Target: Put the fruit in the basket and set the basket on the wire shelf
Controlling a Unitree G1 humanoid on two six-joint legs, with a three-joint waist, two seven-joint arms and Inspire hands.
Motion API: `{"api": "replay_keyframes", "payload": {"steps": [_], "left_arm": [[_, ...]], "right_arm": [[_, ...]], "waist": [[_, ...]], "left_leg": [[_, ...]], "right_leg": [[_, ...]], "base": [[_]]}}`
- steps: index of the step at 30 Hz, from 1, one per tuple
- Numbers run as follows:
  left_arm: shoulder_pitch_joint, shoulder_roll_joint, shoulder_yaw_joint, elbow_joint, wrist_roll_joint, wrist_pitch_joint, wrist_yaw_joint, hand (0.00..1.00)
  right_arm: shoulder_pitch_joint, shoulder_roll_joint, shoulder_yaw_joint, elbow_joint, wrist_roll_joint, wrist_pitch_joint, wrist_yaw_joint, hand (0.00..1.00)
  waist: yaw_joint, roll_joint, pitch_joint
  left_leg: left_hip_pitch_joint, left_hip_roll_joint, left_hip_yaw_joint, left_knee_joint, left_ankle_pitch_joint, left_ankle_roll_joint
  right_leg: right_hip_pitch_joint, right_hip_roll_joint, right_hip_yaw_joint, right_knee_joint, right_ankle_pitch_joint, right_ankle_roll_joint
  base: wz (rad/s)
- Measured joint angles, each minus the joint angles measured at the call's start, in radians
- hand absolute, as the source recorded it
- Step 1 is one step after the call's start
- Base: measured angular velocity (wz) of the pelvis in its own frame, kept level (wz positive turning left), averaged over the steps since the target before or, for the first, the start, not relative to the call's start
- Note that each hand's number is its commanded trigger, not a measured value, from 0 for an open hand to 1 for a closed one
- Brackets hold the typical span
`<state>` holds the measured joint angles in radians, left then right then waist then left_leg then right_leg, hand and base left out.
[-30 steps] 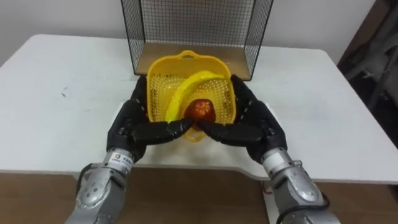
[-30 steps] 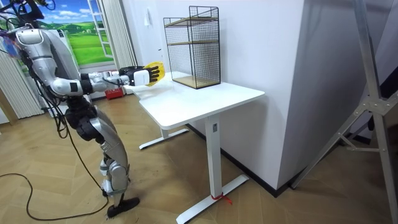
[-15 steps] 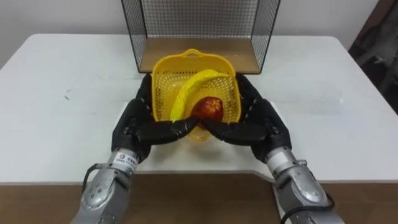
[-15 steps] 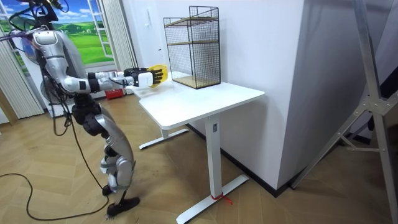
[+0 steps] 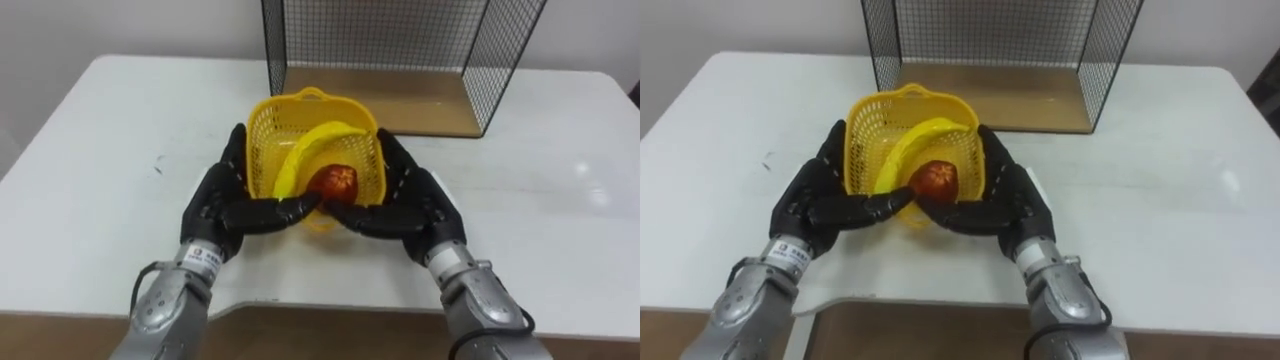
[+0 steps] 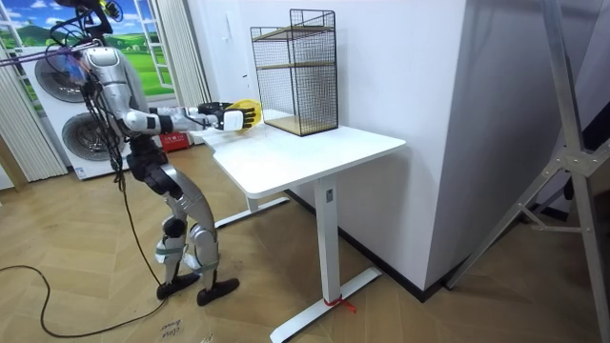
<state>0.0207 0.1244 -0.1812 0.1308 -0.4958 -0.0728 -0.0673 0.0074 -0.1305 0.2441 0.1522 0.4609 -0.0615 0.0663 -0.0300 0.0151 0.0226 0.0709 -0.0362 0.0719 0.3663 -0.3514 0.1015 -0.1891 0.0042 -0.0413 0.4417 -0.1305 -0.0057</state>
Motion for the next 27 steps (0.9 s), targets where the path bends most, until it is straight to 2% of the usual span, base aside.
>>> {"api": "replay_keyframes", "payload": {"steps": [6,8,12,14,17,20,24,27], "left_arm": [[-0.005,-0.026,0.013,0.000,0.026,0.000,0.001,0.00],[-0.005,-0.026,0.015,-0.010,0.016,0.000,0.014,0.00],[-0.017,-0.024,0.013,-0.021,0.017,-0.001,0.021,0.00],[-0.017,-0.018,0.021,-0.024,0.020,-0.001,0.022,0.00],[-0.029,-0.017,0.024,-0.024,0.019,-0.001,0.022,0.00],[-0.040,-0.017,0.034,-0.021,0.020,-0.001,0.022,0.00],[-0.063,-0.020,0.034,-0.012,0.020,-0.001,0.022,0.00],[-0.085,-0.022,0.031,-0.012,0.019,0.000,0.027,0.00]], "right_arm": [[-0.010,0.003,-0.016,-0.003,0.018,0.000,0.000,0.00],[-0.010,0.003,-0.014,-0.008,0.033,0.000,0.000,0.00],[-0.011,0.000,-0.008,-0.014,0.047,-0.003,0.000,0.00],[-0.011,0.001,-0.002,-0.013,0.047,-0.003,0.000,0.00],[-0.011,0.001,-0.003,-0.013,0.045,-0.004,0.000,0.00],[-0.019,0.001,-0.003,-0.013,0.042,-0.004,-0.001,0.00],[-0.064,0.001,-0.010,-0.011,0.043,-0.004,-0.006,0.00],[-0.080,0.009,-0.012,-0.012,0.044,-0.004,-0.030,0.00]], "waist": [[0.008,-0.008,0.0006],[0.018,-0.012,-0.0007],[0.040,-0.015,-0.0003],[0.042,-0.015,-0.0001],[0.035,-0.013,0.0007],[0.037,-0.010,0.0021],[0.031,-0.009,0.0033],[0.012,-0.009,0.0033]], "left_leg": [[0.025,0.013,0.021,-0.026,0.000,0.000],[0.030,0.020,0.051,-0.029,-0.001,-0.002],[0.043,0.031,0.090,-0.016,-0.005,-0.009],[0.043,0.043,0.093,0.017,-0.013,-0.024],[0.049,0.057,0.092,0.026,-0.015,-0.029],[0.060,0.066,0.091,-0.014,-0.014,-0.031],[0.065,0.069,0.090,-0.054,-0.003,-0.051],[0.063,0.071,0.076,-0.066,0.003,-0.059]], "right_leg": [[0.016,0.021,0.014,-0.029,0.001,-0.001],[0.017,0.034,0.033,-0.031,0.002,-0.003],[0.016,0.045,0.035,-0.027,-0.002,-0.013],[0.028,0.051,0.010,-0.029,-0.004,-0.026],[0.046,0.057,0.004,-0.042,-0.002,-0.039],[0.047,0.069,0.004,-0.053,0.006,-0.050],[0.035,0.076,0.007,-0.071,0.023,-0.063],[0.038,0.075,-0.005,-0.082,0.034,-0.069]], "base": [[-0.12],[-0.29],[-0.27],[-0.17],[-0.02],[-0.03],[0.00],[0.11]]}}
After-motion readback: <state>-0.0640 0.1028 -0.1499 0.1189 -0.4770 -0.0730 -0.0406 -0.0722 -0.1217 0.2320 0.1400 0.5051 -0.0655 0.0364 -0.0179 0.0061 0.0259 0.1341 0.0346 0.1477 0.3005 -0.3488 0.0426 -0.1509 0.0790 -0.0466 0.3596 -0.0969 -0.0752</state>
